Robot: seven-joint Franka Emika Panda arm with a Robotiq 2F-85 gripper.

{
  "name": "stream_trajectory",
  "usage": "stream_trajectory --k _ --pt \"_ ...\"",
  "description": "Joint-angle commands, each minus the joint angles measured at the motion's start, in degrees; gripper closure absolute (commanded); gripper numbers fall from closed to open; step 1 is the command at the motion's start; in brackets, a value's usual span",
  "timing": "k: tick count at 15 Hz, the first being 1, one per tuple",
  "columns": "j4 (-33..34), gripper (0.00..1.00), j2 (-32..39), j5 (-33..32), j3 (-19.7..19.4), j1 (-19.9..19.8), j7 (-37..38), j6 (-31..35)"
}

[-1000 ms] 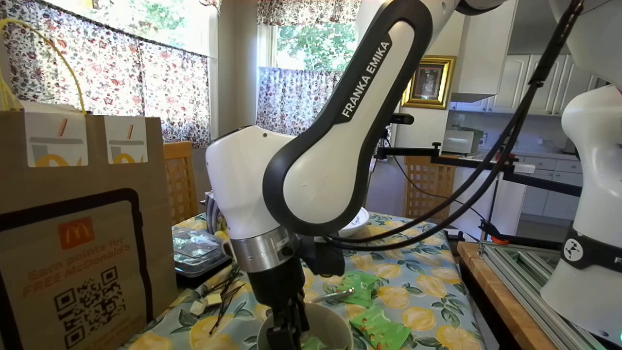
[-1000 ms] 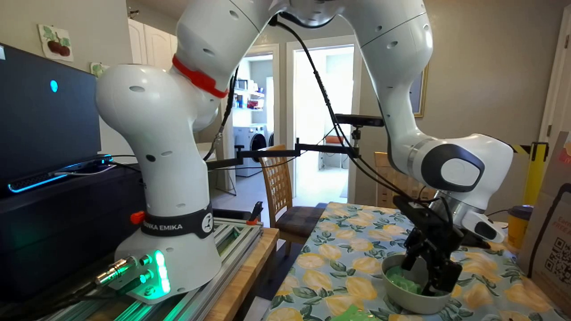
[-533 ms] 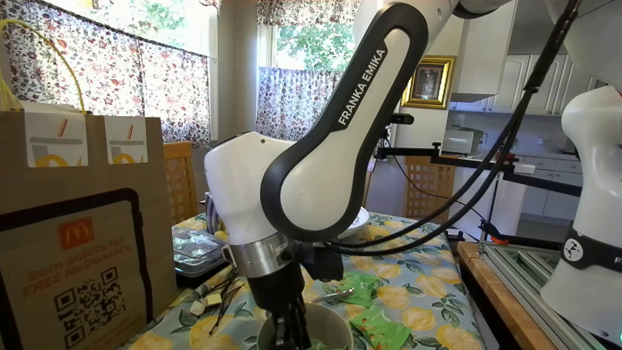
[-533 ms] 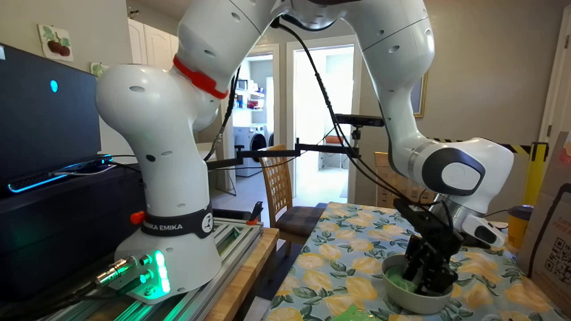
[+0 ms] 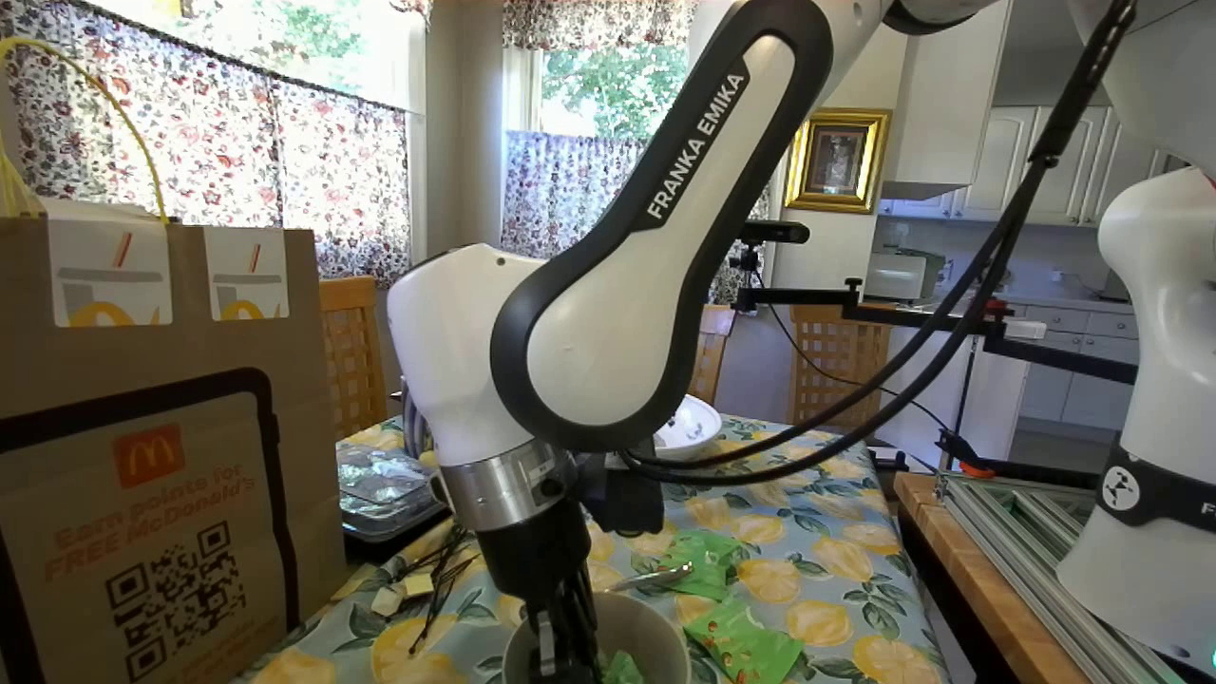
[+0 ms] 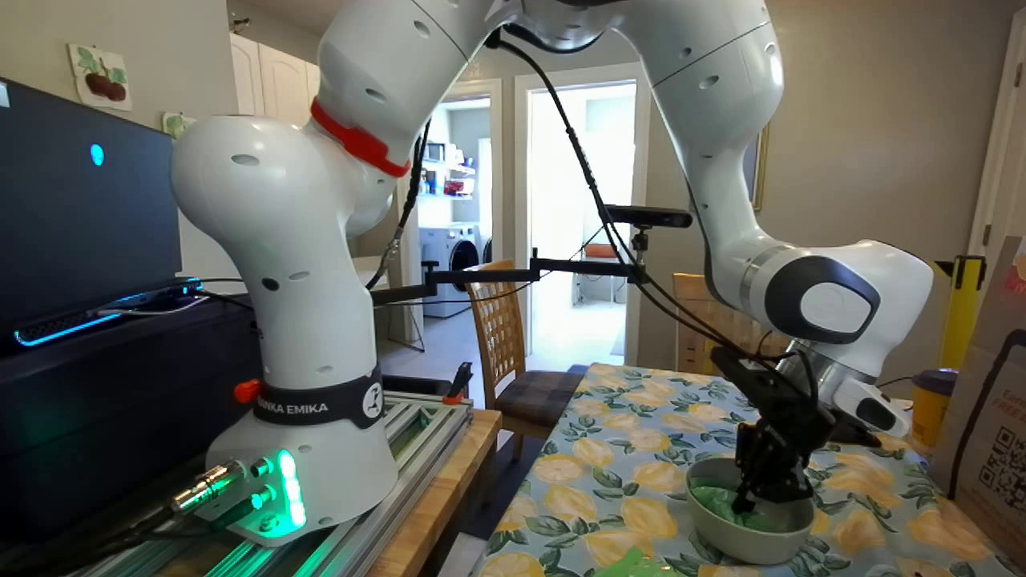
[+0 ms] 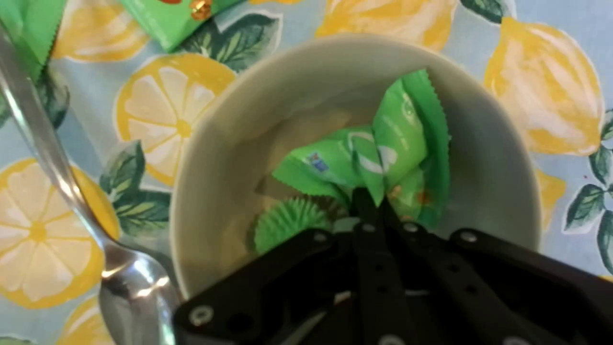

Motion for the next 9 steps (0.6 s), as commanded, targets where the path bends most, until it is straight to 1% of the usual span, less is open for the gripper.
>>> stream_trajectory --k 1,5,7,9 --pt "-1.4 1.00 -3.1 3.2 1.9 -1.4 -1.6 -1.1" --pt "-3.8 1.00 -7.5 5.3 2.5 -1.6 -1.4 -1.4" --pt "-5.5 1.00 -10.3 5.3 1.3 -0.9 0.9 -1.5" --pt "-7.1 1.00 -12.9 5.8 0.5 -1.1 2.1 -2.2"
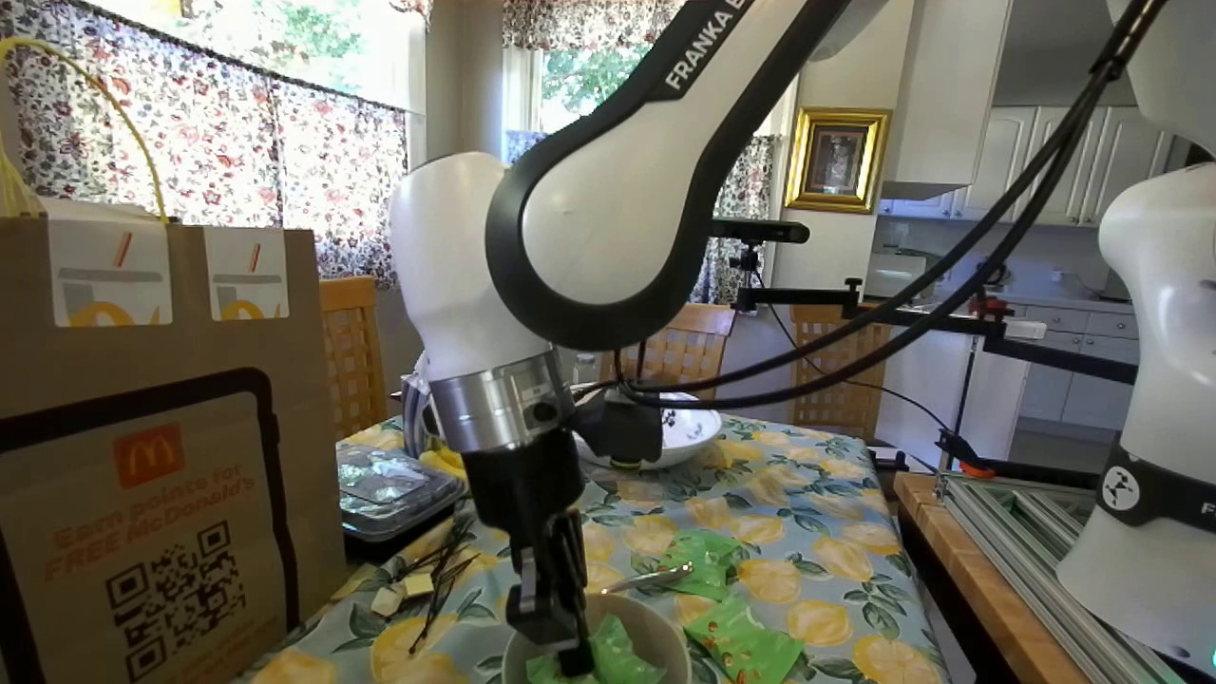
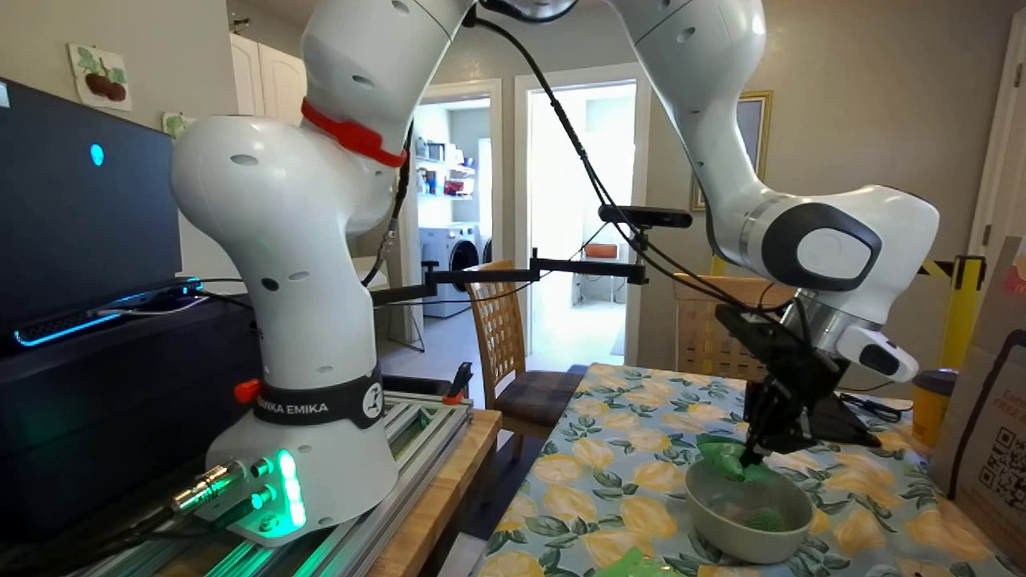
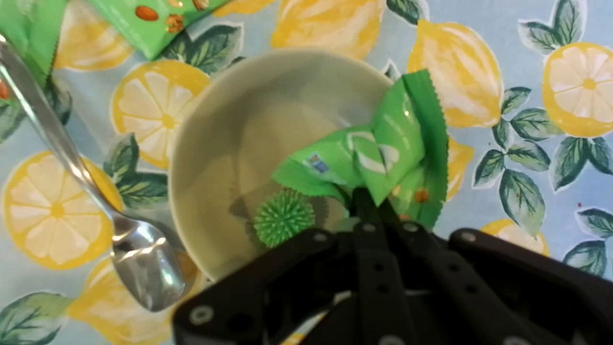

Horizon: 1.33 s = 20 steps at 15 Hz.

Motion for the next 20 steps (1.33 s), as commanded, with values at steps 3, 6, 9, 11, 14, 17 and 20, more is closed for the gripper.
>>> stream_trajectory --k 3,6,9,11,14,17,20 --pt "-7.5 1.00 -9.5 1.5 -2.3 -1.1 5.5 -0.2" --pt "-10.6 1.00 -13.0 3.2 -3.9 -2.7 8.3 0.9" --pt "-13.3 1.00 -15.8 7.5 -5.5 -5.8 8.1 2.3" --pt "-14.7 1.00 -17.4 10.9 -6.5 -8.7 5.4 3.1" --pt "-12.7 0.99 -15.8 9.9 -7.3 -8.9 6.6 2.5" --pt "-13.6 0.99 -16.7 10.5 -7.7 -10.0 6.0 2.5" --pt "-12.7 1.00 -15.0 5.1 -9.2 -7.9 12.7 5.5"
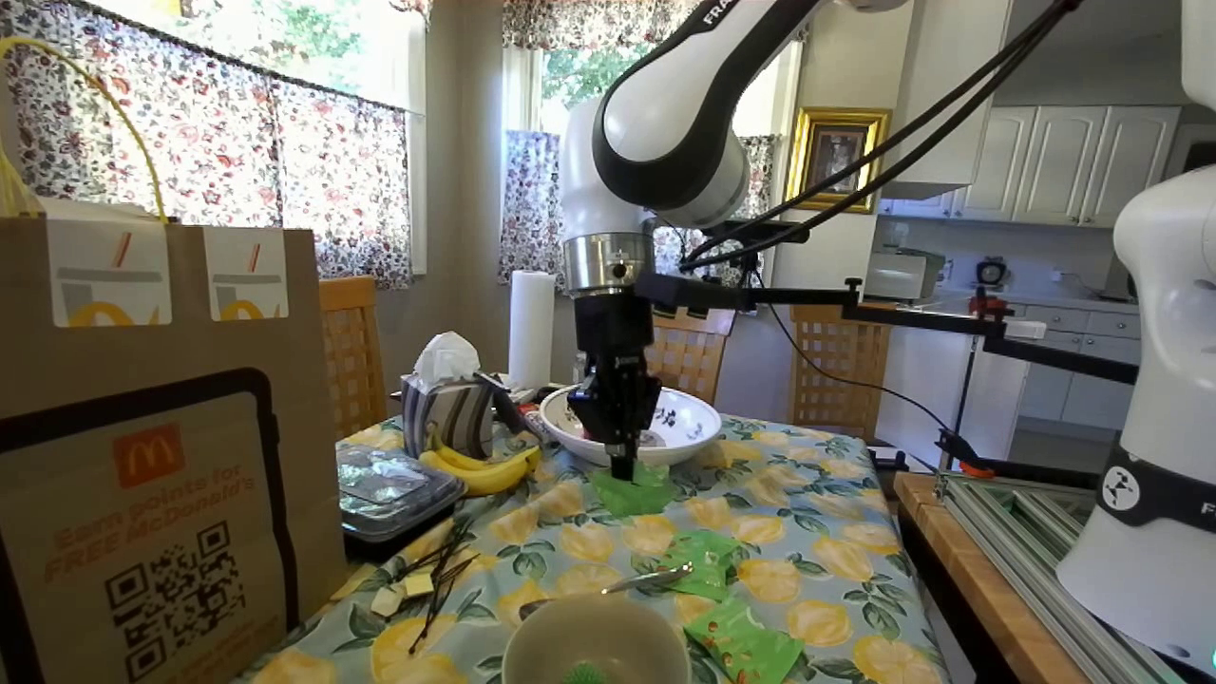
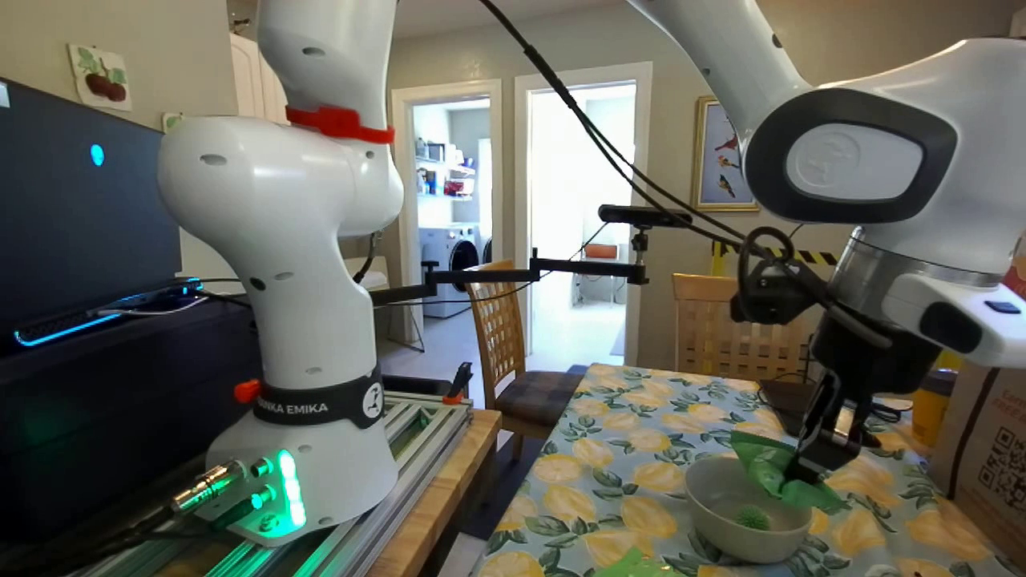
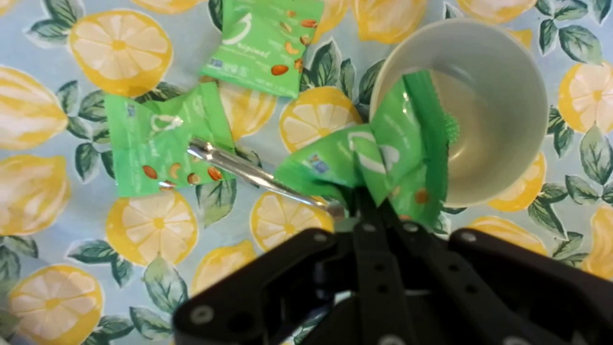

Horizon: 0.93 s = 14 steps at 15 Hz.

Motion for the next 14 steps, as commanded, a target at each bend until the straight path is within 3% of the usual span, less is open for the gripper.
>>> stream_trajectory --k 1,4,6,14 --pt "1.4 1.00 2.4 -7.3 -2.6 2.6 8.9 3.9" --pt "3.4 1.00 5.9 -14.9 -5.2 4.2 15.1 7.0" --pt "5.0 1.00 8.6 -16.6 -5.9 4.5 15.8 8.4" --pt "10.3 1.00 16.7 -17.1 -8.8 5.7 15.6 12.6"
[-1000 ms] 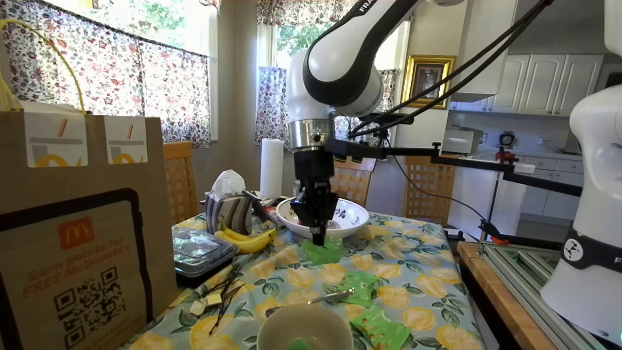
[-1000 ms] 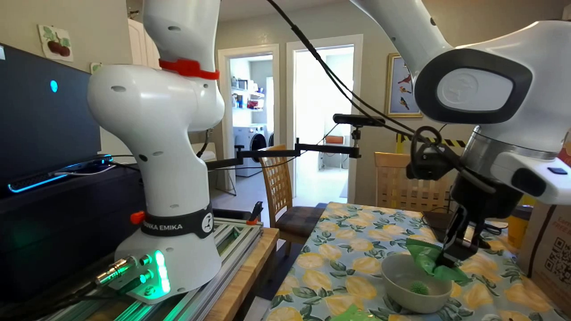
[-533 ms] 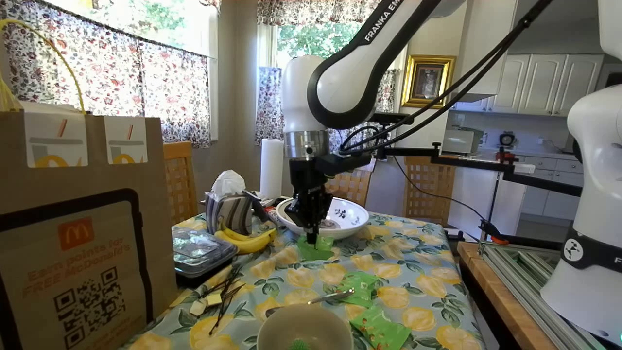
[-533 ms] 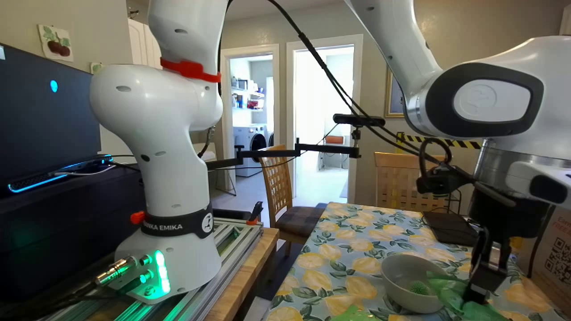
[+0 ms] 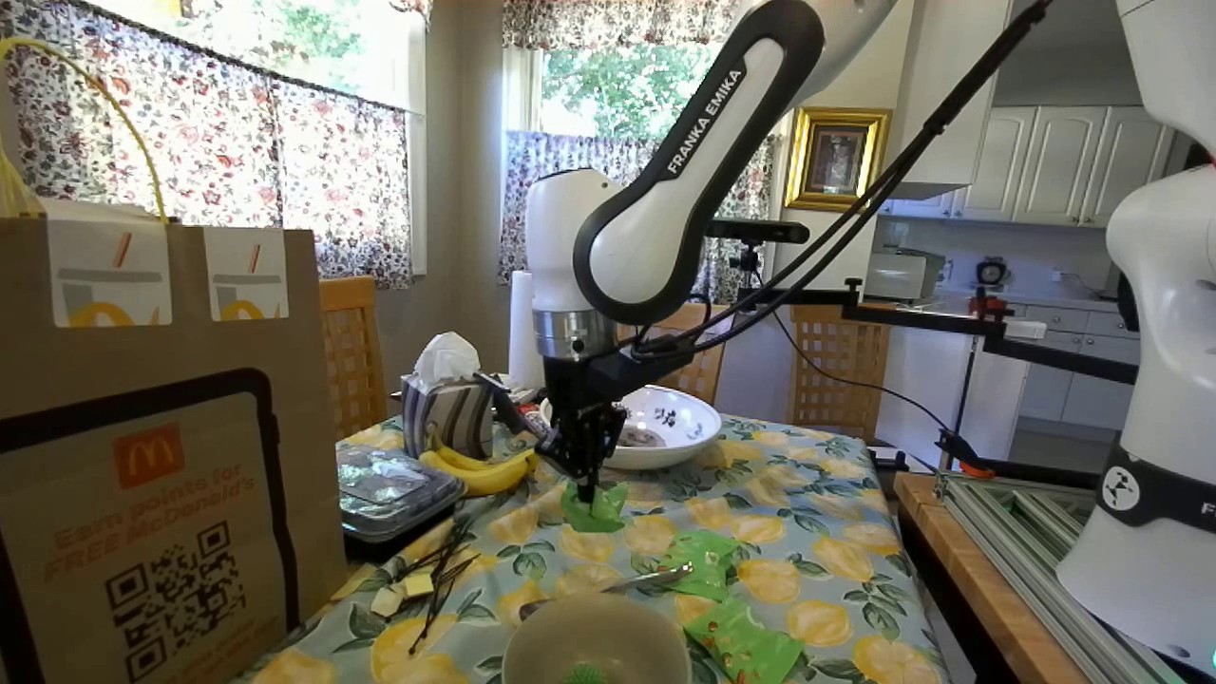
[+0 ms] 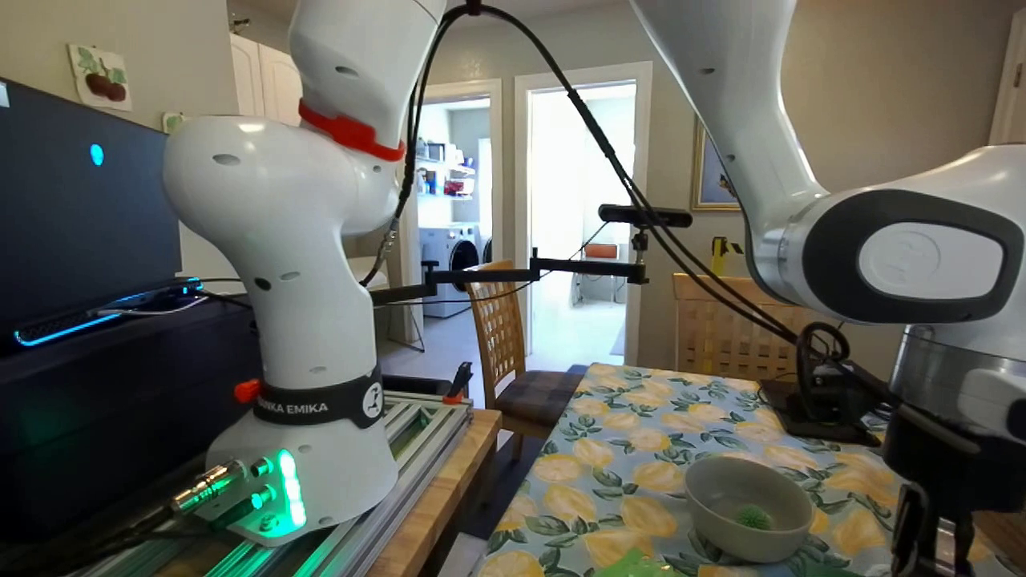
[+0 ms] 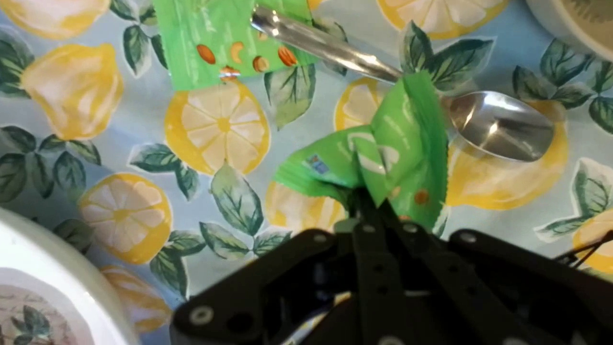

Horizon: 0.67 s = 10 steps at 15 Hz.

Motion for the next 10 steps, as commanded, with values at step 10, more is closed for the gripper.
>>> stream_trajectory --k 10 --pt "8.4 0.71 9.7 -1.1 -4.2 3.0 2.3 2.6"
